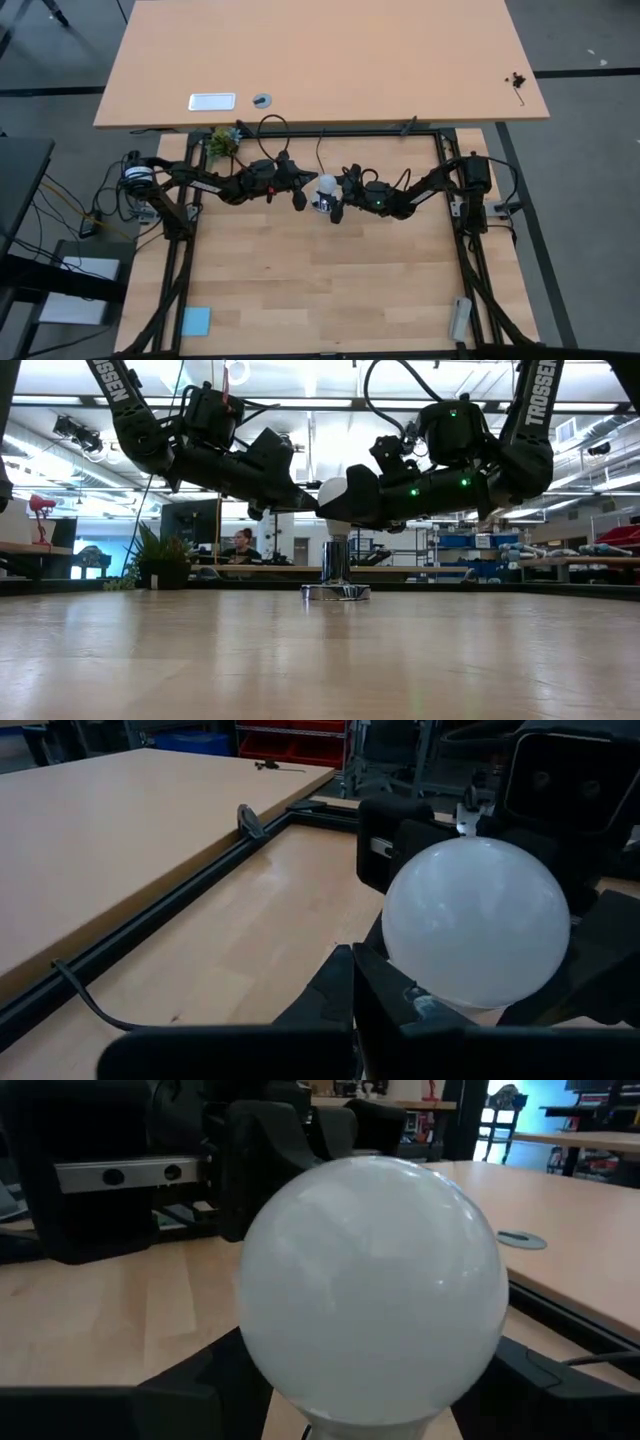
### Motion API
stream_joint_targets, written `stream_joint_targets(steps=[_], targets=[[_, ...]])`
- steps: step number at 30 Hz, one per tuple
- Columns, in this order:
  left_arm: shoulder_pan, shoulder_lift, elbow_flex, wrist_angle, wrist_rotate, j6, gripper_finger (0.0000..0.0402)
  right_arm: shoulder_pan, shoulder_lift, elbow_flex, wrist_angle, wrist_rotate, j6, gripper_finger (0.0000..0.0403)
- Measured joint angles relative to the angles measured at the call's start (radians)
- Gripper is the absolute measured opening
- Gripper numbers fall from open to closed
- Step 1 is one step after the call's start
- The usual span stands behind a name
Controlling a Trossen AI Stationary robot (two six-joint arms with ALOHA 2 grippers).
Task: Screw lightbulb
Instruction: Insert the white lightbulb into the silver lamp
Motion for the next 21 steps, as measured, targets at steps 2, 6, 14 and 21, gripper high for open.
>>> stream_joint_targets(steps=[2, 6, 14, 21], targets=[[0.0, 0.0, 0.0, 0.0, 0.0, 0.0, 0.0003, -0.002, 0.0, 0.0, 0.0, -0.002, -0.002, 0.0247], [0.0, 0.0, 0.0, -0.001, 0.0, 0.0, 0.0003, -0.002, 0.0, 0.0, 0.0, -0.002, -0.003, 0.0248], [0.0, 0.0, 0.0, -0.001, 0.0, 0.0, 0.0003, -0.004, 0.005, 0.0, 0.003, -0.003, 0.017, 0.0245], [0.0, 0.0, 0.0, -0.001, 0.006, 0.0, 0.0003, -0.005, 0.006, 0.0, 0.01, -0.01, 0.038, 0.0244]])
